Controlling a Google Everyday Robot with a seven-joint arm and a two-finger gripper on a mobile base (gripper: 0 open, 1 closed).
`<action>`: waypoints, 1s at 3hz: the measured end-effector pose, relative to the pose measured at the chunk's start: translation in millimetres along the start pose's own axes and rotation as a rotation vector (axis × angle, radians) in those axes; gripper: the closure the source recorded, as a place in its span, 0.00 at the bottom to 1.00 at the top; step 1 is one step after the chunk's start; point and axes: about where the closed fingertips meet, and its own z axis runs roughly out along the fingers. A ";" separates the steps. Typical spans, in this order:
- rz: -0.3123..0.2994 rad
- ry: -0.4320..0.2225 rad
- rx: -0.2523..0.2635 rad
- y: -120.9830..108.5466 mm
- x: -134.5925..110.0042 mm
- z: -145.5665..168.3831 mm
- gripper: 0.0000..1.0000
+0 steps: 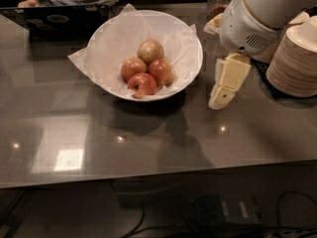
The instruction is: Pick apple from white bowl
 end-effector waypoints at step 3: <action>-0.031 -0.076 0.005 -22.1 -19.6 21.2 0.00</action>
Offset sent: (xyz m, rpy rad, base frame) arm 0.0150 0.0159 0.0025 0.0318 -0.0204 0.0476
